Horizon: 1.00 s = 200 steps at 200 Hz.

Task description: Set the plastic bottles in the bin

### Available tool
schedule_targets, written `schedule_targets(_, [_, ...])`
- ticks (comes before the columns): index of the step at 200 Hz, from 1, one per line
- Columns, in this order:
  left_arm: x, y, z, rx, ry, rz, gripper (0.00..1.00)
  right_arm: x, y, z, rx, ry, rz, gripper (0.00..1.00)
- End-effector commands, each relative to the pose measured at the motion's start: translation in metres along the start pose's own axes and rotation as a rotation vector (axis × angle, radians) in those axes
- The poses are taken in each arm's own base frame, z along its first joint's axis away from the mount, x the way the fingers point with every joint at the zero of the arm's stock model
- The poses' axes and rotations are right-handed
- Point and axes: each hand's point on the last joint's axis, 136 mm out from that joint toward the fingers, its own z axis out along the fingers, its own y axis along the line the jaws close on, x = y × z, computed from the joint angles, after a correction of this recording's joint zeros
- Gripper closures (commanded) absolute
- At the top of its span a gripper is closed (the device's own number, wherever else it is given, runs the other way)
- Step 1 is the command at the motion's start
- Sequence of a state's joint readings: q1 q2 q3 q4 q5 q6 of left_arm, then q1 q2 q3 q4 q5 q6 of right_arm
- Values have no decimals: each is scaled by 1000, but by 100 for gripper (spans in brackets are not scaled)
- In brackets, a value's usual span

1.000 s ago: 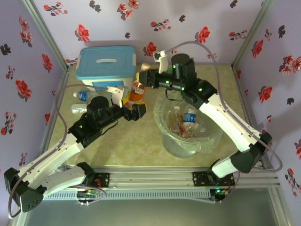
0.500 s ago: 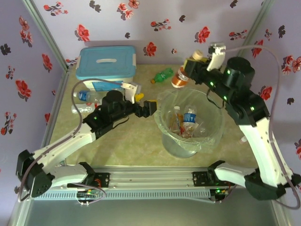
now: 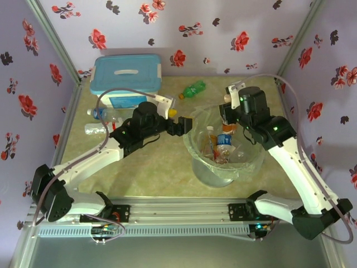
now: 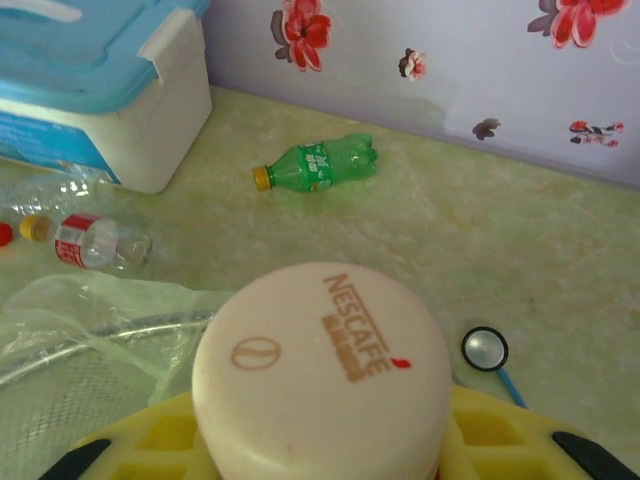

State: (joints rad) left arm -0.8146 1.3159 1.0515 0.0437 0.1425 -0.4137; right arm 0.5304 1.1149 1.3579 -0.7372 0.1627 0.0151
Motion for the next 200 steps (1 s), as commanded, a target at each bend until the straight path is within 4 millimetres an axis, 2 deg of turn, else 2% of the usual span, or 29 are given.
schedule_targets(1, [7, -1, 6, 1, 15, 1, 5, 19, 10, 8, 11, 63, -179, 93])
schedule_targets(18, [6, 0, 8, -1, 19, 5, 5, 33, 20, 16, 15, 105, -282, 93])
schedule_targets(43, [7, 1, 12, -7, 34, 10, 5, 54, 22, 26, 28, 181, -375, 93])
schedule_targets(86, [11, 3, 15, -10, 41, 2, 5, 75, 32, 32, -34, 236, -390, 92])
schedule_targets(101, [10, 3, 15, -12, 39, 8, 5, 70, 39, 29, -71, 216, -365, 91])
schedule_targets(137, [12, 4, 16, -16, 49, 15, 5, 29, 49, -1, -153, 84, -187, 90])
schedule_targets(159, [14, 5, 15, -20, 48, 14, 5, 16, 54, -9, -210, -3, -59, 90])
schedule_targets(200, [16, 8, 14, -28, 42, 13, 5, 45, 48, 20, -184, -40, 52, 90])
